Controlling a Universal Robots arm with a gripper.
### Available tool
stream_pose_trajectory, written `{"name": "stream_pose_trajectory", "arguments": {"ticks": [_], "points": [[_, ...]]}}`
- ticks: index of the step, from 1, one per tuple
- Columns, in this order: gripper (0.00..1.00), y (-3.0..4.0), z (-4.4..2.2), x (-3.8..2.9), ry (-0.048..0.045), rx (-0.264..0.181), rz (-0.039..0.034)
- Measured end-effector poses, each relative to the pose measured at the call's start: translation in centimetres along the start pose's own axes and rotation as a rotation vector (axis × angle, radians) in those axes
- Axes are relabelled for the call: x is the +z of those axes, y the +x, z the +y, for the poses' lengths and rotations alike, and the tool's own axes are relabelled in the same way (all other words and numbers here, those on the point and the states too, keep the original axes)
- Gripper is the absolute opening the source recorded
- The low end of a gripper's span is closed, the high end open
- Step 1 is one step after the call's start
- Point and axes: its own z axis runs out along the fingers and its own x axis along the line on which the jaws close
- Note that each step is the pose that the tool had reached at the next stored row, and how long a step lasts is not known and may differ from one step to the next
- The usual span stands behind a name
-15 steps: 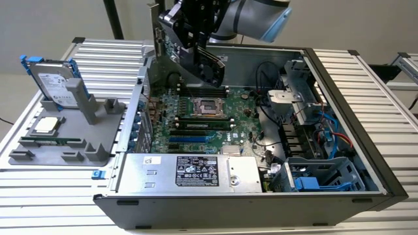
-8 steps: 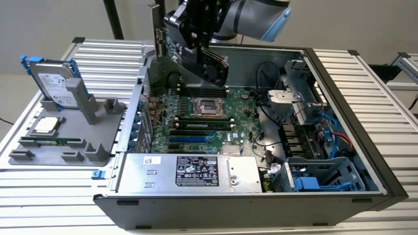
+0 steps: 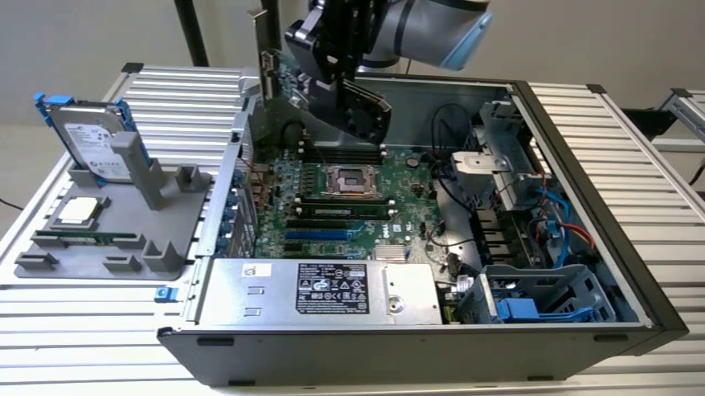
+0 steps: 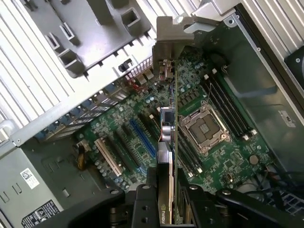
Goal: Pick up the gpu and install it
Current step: 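Insert the gpu into the slot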
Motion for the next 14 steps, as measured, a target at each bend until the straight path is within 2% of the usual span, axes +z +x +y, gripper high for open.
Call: {"name": "stream_pose_trajectory", "arguments": {"ticks": [14], "points": [[0.0, -0.06, -0.08, 0.0, -0.003, -0.186, 0.0091]]}}
